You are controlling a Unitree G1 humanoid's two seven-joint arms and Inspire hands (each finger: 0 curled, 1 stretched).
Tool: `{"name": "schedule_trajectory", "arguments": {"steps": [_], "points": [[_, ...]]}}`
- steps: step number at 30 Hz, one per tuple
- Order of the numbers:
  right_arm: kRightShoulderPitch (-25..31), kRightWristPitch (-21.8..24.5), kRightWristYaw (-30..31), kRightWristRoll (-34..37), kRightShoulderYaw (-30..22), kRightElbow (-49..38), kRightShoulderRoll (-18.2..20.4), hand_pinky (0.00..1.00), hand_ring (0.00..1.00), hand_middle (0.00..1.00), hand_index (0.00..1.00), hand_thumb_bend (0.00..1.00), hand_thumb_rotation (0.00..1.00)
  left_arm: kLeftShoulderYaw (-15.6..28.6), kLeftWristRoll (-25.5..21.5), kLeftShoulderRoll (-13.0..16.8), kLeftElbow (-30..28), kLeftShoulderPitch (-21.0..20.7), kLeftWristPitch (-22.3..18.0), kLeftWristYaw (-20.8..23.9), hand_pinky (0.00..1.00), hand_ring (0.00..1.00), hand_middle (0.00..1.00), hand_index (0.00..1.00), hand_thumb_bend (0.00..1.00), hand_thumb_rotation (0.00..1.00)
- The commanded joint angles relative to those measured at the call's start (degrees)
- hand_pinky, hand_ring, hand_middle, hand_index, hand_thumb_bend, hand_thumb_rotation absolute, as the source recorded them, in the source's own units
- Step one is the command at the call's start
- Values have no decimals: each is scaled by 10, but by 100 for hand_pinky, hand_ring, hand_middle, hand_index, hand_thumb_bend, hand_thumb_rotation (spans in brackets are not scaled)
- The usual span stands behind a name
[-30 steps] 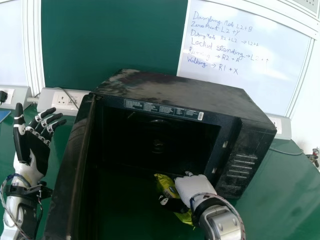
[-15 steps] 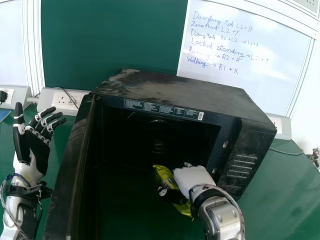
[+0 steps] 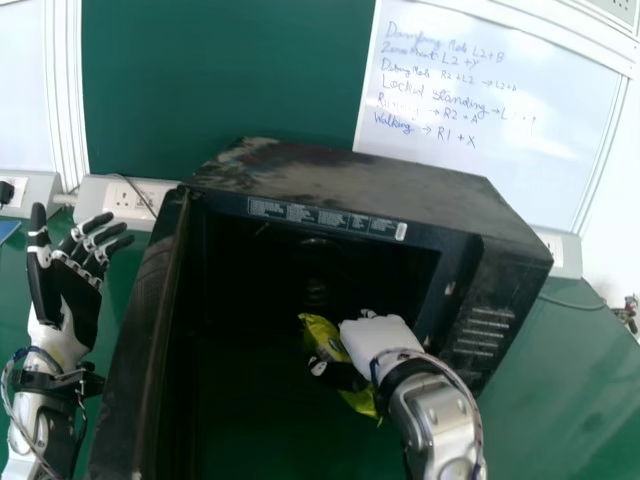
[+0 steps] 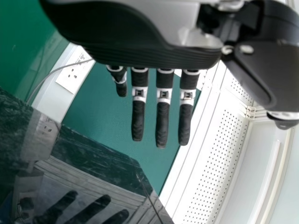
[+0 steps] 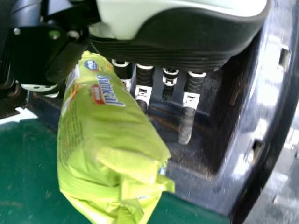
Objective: Put biscuit inside oven
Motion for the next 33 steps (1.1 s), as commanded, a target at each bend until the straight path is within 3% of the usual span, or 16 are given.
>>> {"name": "schedule_trajectory", "arguments": {"steps": [1,9,12,17,21,24,25,33], "points": [[-19,7,-7,-2,2,11,3,45,51,48,49,53,0,-7,3,0,-6,-3,7,3,65,63,62,62,85,49],[-36,11,-35,4,3,31,8,46,49,44,51,53,0,-7,9,0,-5,-1,3,-1,65,63,62,63,85,51],[-46,22,-38,-1,4,42,15,52,58,49,49,53,0,-6,7,-3,-7,-1,5,3,65,63,62,62,86,50],[-63,28,-60,17,3,67,17,57,60,51,49,53,0,-5,5,-4,-7,2,1,-3,65,63,61,61,86,49],[-79,28,-71,23,8,90,15,55,59,49,50,53,0,-3,4,-4,-6,4,-2,-8,67,63,62,62,85,49],[-93,33,-76,28,10,104,17,39,44,47,50,53,0,-2,3,-6,-6,3,1,-6,65,63,62,62,86,49],[-95,34,-82,29,10,108,19,37,43,47,50,53,0,-1,1,-7,-5,3,0,-7,65,62,61,62,86,49],[-118,35,-122,52,16,143,15,47,53,45,53,52,0,-1,-1,-10,-6,3,4,-4,64,62,61,61,86,48]]}}
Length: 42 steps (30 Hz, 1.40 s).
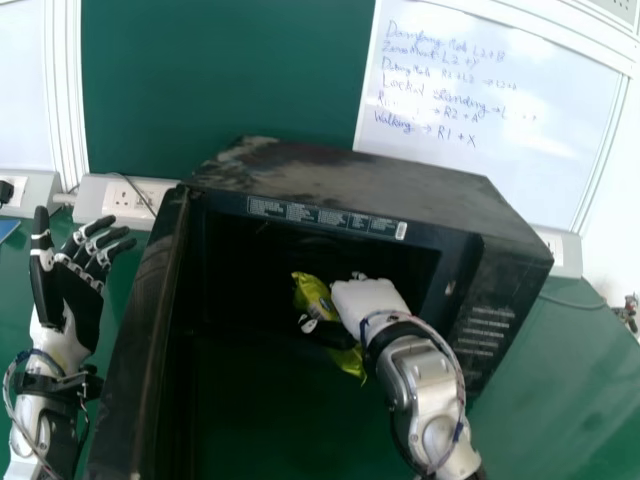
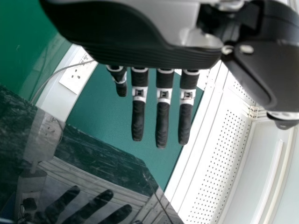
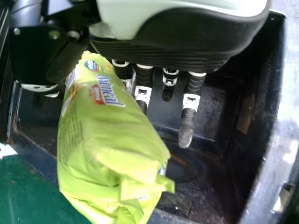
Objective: Put biscuit inside oven
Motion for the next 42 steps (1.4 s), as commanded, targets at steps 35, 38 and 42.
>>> {"name": "schedule_trajectory", "arguments": {"steps": [35,38,42], "points": [[-139,45,-100,80,38,189,1,43,47,43,53,52,0,-2,-2,-10,-4,-4,-9,2,64,62,61,62,83,49],[-141,44,-121,90,37,204,2,47,52,46,51,53,0,-1,-7,-10,-3,-4,-8,0,64,62,61,62,84,48],[-150,38,-142,104,43,224,-3,56,60,52,48,52,0,-1,-9,-9,-1,-3,-9,-2,66,62,61,62,86,47]]}}
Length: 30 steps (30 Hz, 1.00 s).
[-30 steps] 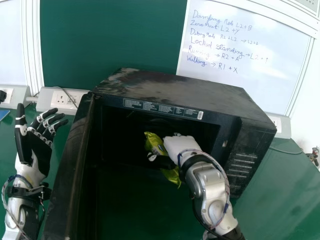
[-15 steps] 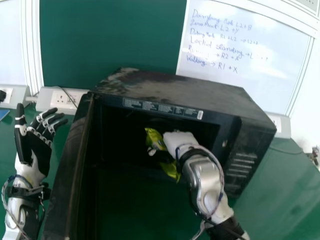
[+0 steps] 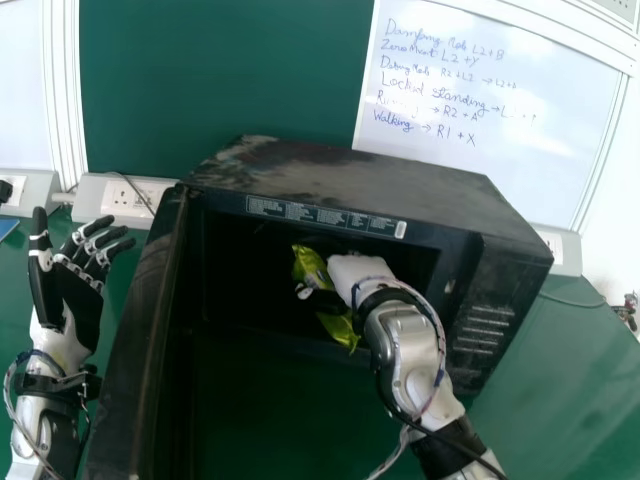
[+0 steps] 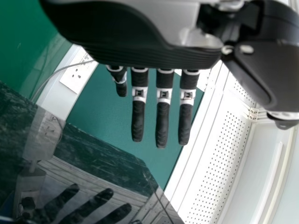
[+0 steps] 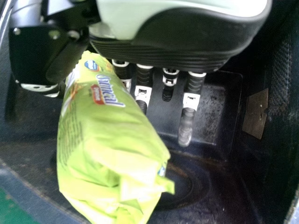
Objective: Put biscuit inside oven
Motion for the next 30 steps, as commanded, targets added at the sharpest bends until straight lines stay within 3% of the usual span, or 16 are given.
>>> {"name": "schedule_trajectory", "arguments": {"steps": [1,9,12,15,19,22,30], "points": [[-26,-3,-13,9,6,15,-9,58,61,53,47,52,0,-2,-3,0,0,-3,-5,-4,66,62,61,62,85,48],[-43,-1,-37,29,13,42,-11,60,63,54,47,52,0,-4,7,-1,3,-2,-14,-4,66,64,62,62,84,49],[-51,-5,-44,33,20,54,-15,51,56,50,49,53,0,-5,5,-1,1,-2,-11,-2,65,63,62,62,84,49],[-63,-5,-44,33,29,72,-16,50,54,48,49,53,0,-4,0,-1,0,-3,-8,-1,65,63,62,62,85,49],[-78,0,-52,39,37,98,-11,61,62,53,47,52,0,-4,5,0,4,-2,-16,-5,64,62,61,62,84,49],[-85,5,-63,44,39,113,-7,50,56,51,48,53,0,-4,7,0,6,-2,-18,-6,65,63,62,62,84,49],[-95,2,-91,69,37,141,-1,61,63,54,47,52,0,-4,6,-1,4,-2,-14,-1,64,62,62,62,86,49]]}}
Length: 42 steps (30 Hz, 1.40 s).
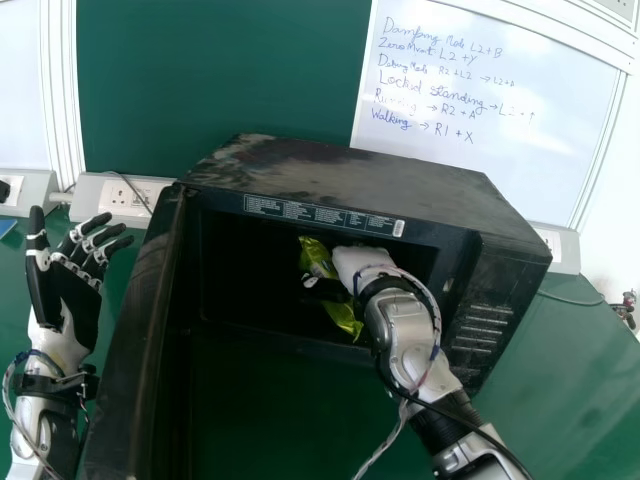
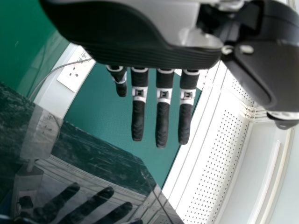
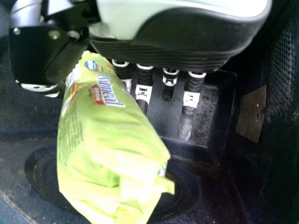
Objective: Put biscuit inside oven
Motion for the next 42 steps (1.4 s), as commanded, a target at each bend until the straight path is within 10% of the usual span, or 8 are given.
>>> {"name": "schedule_trajectory", "arguments": {"steps": [1,42], "points": [[-24,-1,-18,11,0,12,2,63,64,54,46,52,0,-4,2,0,3,-2,-3,-1,64,62,61,62,85,49],[-80,-19,-144,78,28,156,19,60,64,53,47,52,0,3,-4,-1,13,-1,-16,-8,64,62,62,64,85,50]]}}
